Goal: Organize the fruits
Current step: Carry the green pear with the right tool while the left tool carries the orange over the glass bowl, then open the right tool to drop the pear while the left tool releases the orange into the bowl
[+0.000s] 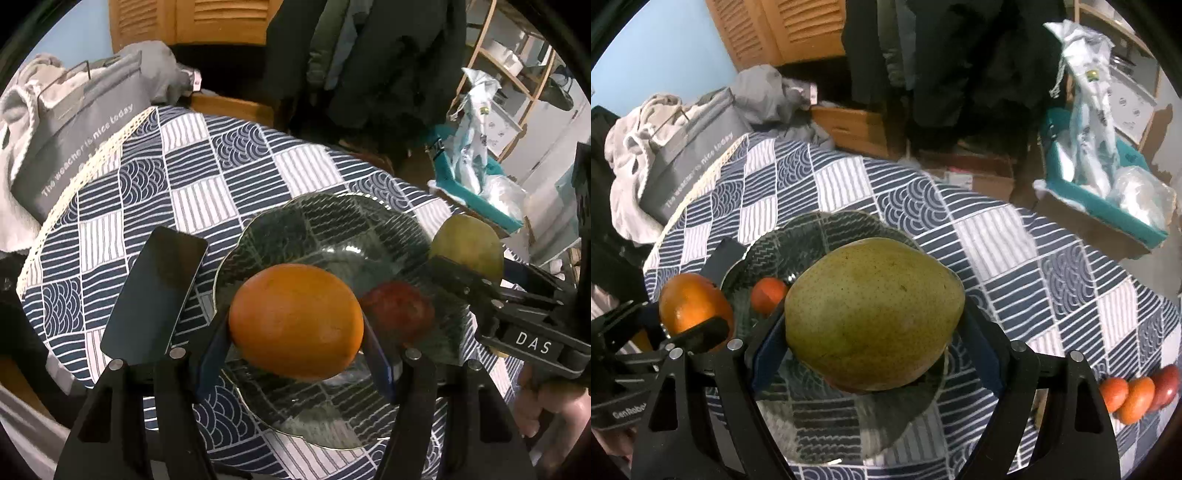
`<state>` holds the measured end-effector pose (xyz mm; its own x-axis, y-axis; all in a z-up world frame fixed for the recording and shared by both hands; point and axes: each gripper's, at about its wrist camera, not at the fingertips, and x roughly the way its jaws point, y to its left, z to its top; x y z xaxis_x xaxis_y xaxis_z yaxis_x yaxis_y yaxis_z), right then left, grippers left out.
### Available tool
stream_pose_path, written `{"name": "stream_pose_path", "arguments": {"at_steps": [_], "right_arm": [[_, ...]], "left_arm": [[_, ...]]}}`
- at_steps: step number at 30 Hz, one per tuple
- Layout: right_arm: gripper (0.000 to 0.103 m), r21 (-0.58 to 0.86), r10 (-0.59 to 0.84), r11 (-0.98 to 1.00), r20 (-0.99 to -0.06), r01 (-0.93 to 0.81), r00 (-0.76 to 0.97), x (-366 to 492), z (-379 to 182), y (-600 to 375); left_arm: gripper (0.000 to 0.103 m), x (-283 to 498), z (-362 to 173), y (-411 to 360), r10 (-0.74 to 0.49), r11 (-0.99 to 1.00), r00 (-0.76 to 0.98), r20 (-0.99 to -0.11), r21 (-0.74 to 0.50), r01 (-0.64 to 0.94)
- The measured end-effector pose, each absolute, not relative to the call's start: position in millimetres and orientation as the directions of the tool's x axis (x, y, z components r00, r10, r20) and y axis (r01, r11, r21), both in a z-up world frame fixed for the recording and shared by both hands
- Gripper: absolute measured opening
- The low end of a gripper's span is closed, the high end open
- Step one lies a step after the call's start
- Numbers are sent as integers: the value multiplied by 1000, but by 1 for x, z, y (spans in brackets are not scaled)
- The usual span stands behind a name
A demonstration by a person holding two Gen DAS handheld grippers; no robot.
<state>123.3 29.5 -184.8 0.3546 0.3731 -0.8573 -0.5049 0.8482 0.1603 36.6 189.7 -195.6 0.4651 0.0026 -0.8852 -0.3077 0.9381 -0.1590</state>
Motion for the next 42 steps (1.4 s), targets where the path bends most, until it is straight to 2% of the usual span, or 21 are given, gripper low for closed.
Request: {"name": "stream_pose_path", "arguments": {"at_steps": [12,34,37,39,42], "right_arm": [[85,158,361,834,-880,-528,308,124,-206,52],[86,218,388,839,-882,-499,267,131,-210,49],[86,220,389,839,-882,-498,266,131,-210,49],[89,221,390,839,-882,-497,266,131,-209,49],[89,211,389,839,-878,-501,280,130,-207,48]], "left_arm": [[68,37,-217,194,4,933,418,-908,-147,-329],[69,42,-250,187,-3,942,292,-956,-101,-321],[73,42,-250,181,3,950,287,-958,-87,-301],[87,41,-244,180,24,950,308,-951,-75,-303],[87,41,-236,179,30,952,336,-941,-76,-297]]}}
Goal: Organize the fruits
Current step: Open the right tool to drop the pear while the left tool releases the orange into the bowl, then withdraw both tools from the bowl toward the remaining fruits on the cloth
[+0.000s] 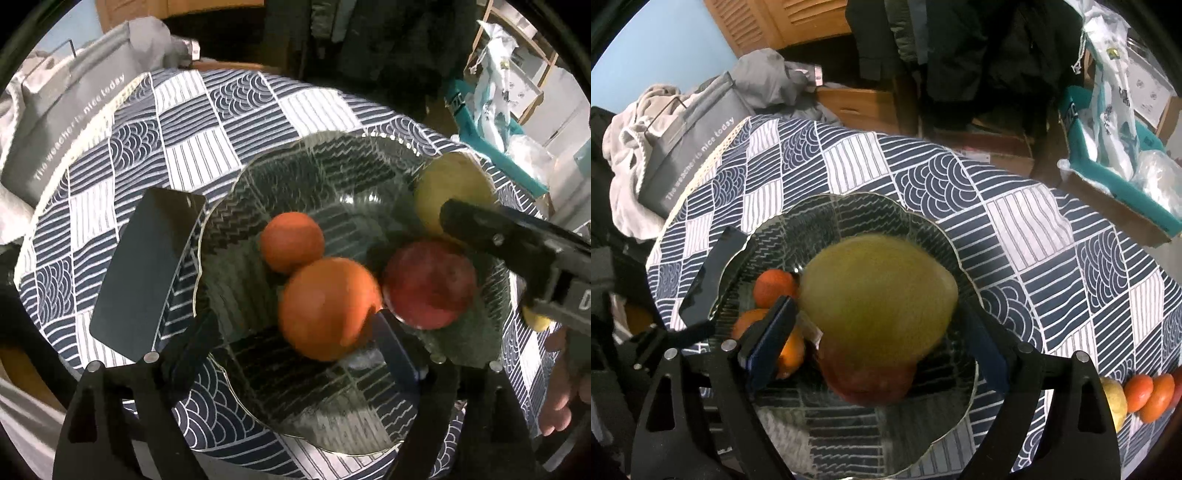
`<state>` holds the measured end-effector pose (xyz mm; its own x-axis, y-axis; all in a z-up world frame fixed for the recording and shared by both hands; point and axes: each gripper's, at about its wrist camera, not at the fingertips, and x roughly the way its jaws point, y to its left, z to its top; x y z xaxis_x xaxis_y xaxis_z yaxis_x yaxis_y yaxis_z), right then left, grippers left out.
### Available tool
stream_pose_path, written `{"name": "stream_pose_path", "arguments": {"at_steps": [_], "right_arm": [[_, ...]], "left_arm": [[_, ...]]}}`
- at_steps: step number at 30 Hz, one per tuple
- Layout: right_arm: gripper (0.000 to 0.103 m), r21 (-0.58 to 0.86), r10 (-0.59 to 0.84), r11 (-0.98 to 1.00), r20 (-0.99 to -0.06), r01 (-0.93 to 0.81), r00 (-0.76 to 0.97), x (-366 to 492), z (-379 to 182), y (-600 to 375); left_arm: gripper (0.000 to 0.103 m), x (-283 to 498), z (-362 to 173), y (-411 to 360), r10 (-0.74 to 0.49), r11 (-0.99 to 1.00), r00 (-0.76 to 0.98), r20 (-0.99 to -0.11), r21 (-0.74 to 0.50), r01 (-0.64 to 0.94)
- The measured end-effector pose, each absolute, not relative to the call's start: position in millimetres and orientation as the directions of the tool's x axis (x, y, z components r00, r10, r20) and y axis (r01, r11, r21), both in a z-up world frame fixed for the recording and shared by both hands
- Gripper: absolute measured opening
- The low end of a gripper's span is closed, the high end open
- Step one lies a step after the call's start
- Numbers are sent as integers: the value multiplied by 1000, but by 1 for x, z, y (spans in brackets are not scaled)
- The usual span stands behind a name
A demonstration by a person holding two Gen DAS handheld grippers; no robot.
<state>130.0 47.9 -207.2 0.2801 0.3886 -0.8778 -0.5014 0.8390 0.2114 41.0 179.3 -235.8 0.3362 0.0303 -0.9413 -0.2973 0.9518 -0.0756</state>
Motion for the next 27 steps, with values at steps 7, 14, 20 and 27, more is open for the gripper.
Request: {"name": "stream_pose_path", "arguments": {"at_steps": [7,14,20,27], "right_arm": [[89,211,387,843,-877,-494,285,129,-205,43],[89,188,383,851,-861,-490,334,124,-188,33],[89,153,372,863,-838,-482,400,117,-163,20],[89,70,313,886,-820,-459,479,106,-137,3]], "left_arm": [[87,39,-228,182,26,948,351,-936,-89,-306],[87,36,-208,180,26,945,399,-916,-108,-309],[87,30,-183,175,22,948,459,-888,-126,-291],[87,26,-159,164,16,955,509,-860,-137,-262]]}}
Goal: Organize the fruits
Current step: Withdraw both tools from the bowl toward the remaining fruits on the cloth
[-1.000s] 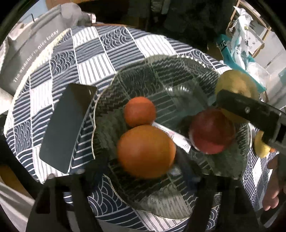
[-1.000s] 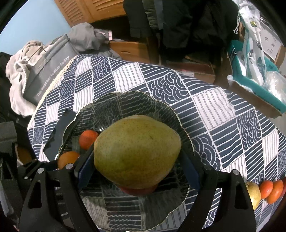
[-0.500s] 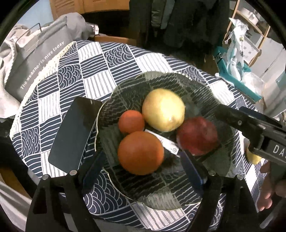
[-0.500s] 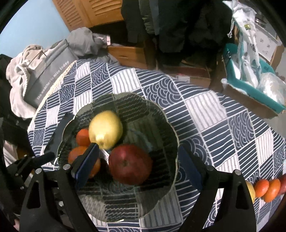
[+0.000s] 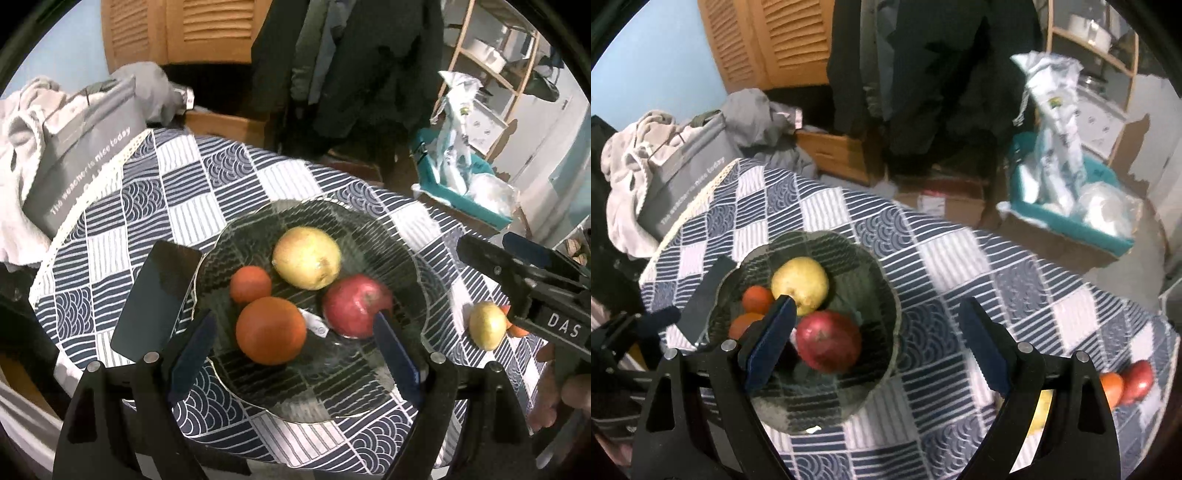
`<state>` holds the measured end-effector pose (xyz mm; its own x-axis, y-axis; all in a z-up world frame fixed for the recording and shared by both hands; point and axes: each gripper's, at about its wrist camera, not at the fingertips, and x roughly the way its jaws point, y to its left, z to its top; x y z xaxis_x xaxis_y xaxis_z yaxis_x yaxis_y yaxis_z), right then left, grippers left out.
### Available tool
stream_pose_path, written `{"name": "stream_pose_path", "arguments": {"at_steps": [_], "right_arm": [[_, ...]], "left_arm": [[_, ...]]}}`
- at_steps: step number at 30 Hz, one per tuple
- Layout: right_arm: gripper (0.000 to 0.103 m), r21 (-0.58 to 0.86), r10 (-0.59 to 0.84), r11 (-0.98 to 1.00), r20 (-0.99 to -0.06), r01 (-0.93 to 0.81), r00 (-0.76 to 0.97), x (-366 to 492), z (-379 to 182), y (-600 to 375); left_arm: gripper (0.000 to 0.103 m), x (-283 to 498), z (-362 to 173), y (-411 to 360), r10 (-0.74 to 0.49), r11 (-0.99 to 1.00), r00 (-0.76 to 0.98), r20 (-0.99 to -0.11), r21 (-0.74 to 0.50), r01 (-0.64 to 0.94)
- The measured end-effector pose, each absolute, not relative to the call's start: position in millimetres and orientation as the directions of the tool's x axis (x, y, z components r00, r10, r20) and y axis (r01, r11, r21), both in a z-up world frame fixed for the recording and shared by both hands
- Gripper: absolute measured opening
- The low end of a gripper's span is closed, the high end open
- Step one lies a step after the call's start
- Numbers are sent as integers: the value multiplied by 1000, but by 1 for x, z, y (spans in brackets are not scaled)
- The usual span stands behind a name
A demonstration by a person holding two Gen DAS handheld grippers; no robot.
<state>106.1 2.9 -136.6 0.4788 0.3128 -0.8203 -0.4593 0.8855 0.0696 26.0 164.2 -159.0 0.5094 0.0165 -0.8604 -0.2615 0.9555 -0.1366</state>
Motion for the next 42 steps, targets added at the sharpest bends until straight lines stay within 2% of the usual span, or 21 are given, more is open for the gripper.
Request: {"name": "stream_pose_path", "arguments": {"at_steps": [21,42], "right_arm": [[89,-16,224,932,-759,-362,611,68,-75,-68],[89,-52,129,970,-720,-238,682,40,-45,-156]], "left_arm": [[87,16,-94,102,-38,985,629,-777,-134,-106],[87,19,-68,40,-106,992,657,-747,-128,14]]}}
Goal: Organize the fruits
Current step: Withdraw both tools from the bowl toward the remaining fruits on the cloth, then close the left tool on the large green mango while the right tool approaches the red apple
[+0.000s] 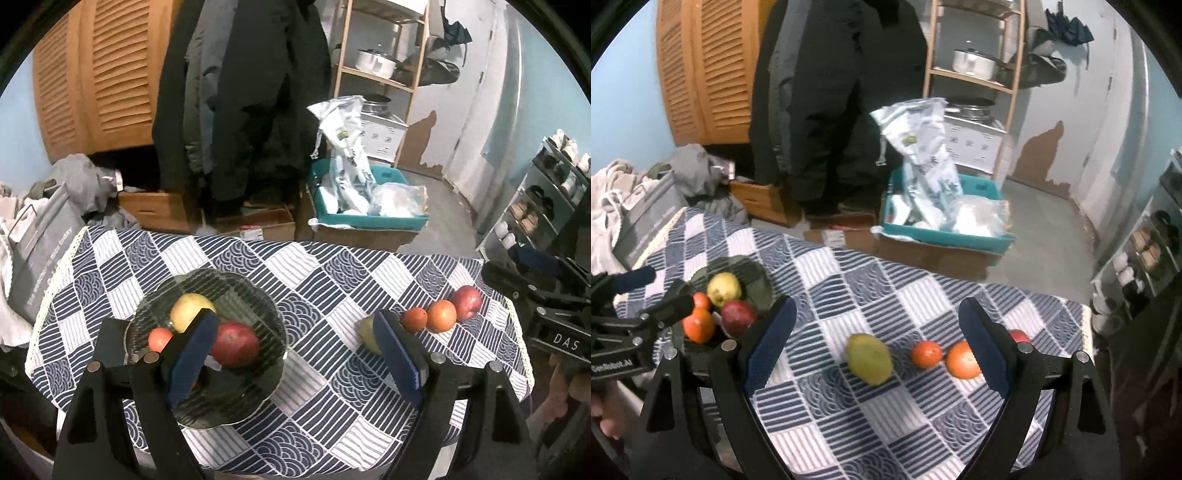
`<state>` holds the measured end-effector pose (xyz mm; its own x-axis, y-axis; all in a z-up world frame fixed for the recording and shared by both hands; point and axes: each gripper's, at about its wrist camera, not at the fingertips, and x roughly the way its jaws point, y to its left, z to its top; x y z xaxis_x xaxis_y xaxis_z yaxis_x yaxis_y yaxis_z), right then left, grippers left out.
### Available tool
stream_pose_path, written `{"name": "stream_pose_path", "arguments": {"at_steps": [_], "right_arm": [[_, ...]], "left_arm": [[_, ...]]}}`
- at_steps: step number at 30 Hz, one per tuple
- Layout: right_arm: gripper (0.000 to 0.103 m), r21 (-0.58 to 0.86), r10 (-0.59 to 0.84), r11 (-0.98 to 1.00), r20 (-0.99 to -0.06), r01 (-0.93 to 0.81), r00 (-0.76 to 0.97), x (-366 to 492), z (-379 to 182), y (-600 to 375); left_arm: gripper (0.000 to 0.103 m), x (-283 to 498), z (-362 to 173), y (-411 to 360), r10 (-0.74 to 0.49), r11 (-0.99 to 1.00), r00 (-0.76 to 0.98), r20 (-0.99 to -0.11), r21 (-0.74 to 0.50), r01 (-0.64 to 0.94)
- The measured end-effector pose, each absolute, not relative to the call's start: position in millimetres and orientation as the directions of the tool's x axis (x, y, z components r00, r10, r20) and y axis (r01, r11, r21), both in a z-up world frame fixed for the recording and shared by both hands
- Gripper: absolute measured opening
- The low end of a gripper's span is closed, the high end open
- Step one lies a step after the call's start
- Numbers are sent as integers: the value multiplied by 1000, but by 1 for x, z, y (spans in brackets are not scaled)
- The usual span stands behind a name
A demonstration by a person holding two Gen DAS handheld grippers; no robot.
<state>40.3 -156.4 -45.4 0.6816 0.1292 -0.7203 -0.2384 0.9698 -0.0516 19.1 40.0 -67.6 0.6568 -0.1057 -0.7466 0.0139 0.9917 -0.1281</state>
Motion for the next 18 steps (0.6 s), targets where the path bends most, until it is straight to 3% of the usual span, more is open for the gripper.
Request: {"name": "stream_pose_path", "arguments": {"at_steps": [18], "right_arm": [[89,-56,37,992,-725,-112,688,29,-54,-235]], "left_arm": [[87,34,-66,-33,-169,985,624,-763,-114,127]]}}
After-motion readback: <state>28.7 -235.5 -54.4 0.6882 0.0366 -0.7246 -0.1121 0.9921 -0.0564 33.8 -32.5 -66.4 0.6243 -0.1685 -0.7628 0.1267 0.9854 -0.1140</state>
